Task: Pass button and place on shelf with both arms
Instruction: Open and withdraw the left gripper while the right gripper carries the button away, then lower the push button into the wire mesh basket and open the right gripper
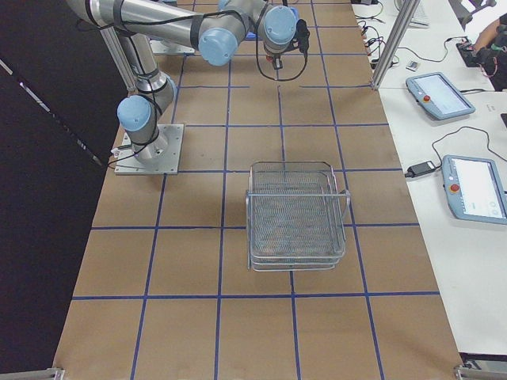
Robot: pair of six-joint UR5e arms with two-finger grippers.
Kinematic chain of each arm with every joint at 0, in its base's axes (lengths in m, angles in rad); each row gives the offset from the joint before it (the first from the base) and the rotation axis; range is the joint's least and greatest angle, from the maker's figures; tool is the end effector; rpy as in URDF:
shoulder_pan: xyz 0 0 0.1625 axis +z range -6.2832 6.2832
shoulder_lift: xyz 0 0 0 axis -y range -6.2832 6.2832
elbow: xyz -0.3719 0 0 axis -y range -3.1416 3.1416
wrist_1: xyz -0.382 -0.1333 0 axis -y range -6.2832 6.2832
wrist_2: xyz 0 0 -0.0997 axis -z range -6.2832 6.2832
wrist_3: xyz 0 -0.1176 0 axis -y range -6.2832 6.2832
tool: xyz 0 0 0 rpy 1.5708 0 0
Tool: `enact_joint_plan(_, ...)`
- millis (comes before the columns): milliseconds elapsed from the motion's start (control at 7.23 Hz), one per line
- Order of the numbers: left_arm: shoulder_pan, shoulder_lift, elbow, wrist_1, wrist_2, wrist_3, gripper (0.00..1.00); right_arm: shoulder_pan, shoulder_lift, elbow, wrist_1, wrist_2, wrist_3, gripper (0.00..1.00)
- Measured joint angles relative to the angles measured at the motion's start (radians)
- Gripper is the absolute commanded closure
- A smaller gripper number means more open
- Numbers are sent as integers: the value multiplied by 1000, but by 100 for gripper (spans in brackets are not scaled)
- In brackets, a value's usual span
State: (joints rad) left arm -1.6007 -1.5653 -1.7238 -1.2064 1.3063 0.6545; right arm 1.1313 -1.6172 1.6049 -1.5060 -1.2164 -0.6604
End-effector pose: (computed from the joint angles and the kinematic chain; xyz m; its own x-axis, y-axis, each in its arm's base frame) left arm -0.1788 -0.4925 0.3889 -0.7463 0.6617 0.0715 0.6095 0.7226 -0.3261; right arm -0.0375 -0.4890 0.4233 -0.9248 -0.2262 -0.3059 -0.1803 0.9686 -0.1711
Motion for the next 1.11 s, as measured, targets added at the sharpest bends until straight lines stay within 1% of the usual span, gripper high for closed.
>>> enact_joint_plan(138, 45, 16, 1, -54, 78, -54, 0, -39, 0, 0, -75, -139, -3, 75)
enact_joint_plan(277, 71, 32, 3, -97, 149, -131, 0, -98, 9, 4, -141, -212, -20, 75)
enact_joint_plan(415, 83, 44, 14, -141, 196, -217, 0, -161, 37, 13, -216, -240, -60, 75)
enact_joint_plan(553, 90, 41, 48, -208, 217, -306, 0, -209, 82, 21, -295, -250, -96, 77)
enact_joint_plan(691, 92, 29, 92, -274, 226, -385, 0, -239, 118, 26, -345, -253, -113, 76)
enact_joint_plan(830, 92, 20, 120, -317, 228, -435, 0, -260, 145, 28, -370, -255, -121, 71)
enact_joint_plan(968, 91, 16, 133, -341, 229, -469, 0, -275, 171, 28, -384, -258, -124, 59)
enact_joint_plan(1106, 89, 13, 140, -357, 229, -504, 0, -281, 193, 29, -390, -259, -126, 35)
